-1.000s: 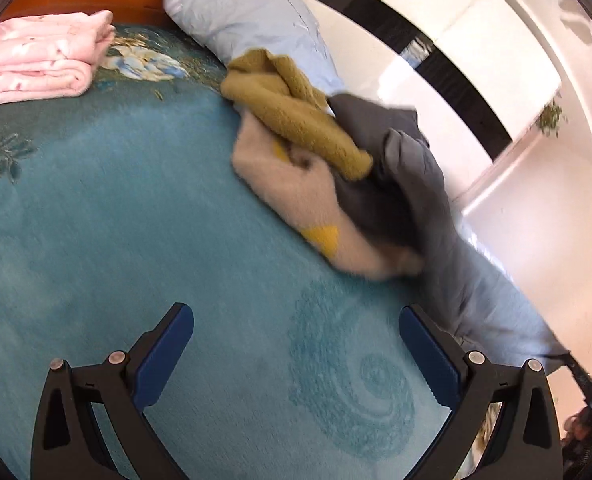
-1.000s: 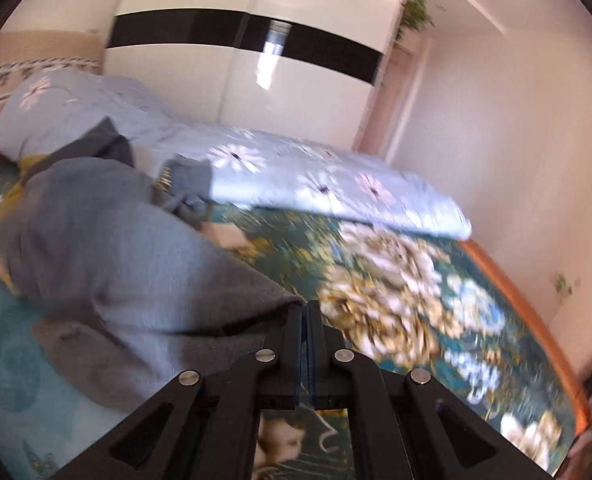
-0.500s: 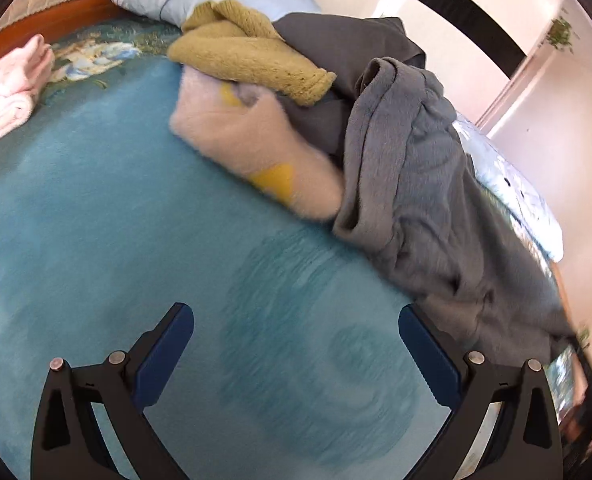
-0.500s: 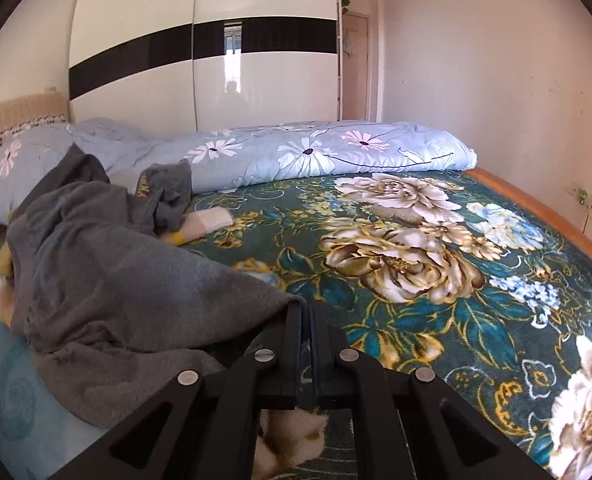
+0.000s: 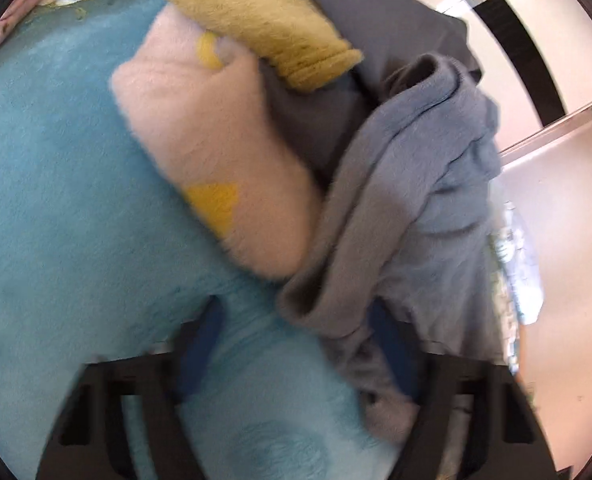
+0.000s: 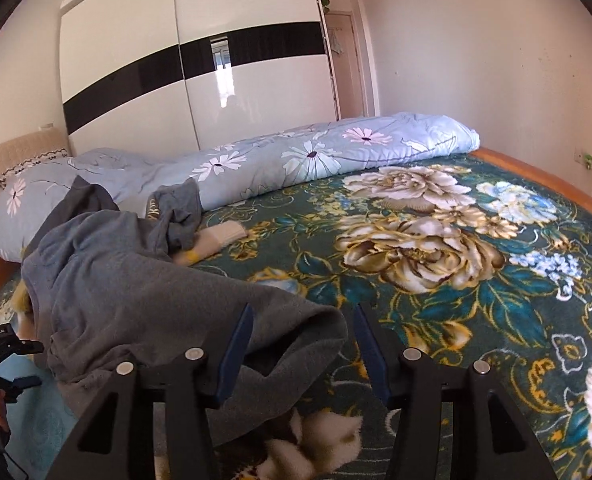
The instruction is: Fold clothes
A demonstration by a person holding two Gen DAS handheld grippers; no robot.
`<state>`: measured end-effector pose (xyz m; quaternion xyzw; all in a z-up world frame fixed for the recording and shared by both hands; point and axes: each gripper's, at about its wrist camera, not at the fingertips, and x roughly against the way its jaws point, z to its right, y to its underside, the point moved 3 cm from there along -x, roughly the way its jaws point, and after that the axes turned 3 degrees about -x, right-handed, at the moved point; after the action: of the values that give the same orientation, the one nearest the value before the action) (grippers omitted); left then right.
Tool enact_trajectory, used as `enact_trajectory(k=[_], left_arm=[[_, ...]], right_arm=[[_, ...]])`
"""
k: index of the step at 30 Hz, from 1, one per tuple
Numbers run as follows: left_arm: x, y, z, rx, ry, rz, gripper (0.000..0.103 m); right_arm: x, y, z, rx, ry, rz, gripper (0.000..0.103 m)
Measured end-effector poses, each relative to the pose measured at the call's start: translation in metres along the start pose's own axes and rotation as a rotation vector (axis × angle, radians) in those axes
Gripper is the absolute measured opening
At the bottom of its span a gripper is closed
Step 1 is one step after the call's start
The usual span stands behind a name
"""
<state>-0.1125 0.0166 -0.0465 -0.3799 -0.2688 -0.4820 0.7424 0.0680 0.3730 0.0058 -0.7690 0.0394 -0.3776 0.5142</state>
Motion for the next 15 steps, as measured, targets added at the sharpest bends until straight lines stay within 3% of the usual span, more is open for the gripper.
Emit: enact_trajectory(k=[4, 7, 9, 15], left_arm=[[-0.006, 0.003, 0.007, 0.003, -0.013, -0.002, 0.04], [0.002, 0.006, 0.004, 0.028, -0.03, 0.034, 0.028], [0.017, 0.006, 0.0, 0.043, -0.023, 0.069, 0.015], [0.103, 0.005, 0.004, -0.08, -0.032, 0.228, 0.009]], right_arm=[[-0.004, 0.001, 0.004, -0.027, -0.014, -0.017, 0.056], [-0.007, 0.004, 0.002, -0.012, -0.016, -0.03, 0.056], [-0.009, 0.005, 0.001, -0.004, -0.02, -0.039, 0.056], [-0.005, 0.003, 0.003, -0.015, -0.02, -0.017, 0.056]])
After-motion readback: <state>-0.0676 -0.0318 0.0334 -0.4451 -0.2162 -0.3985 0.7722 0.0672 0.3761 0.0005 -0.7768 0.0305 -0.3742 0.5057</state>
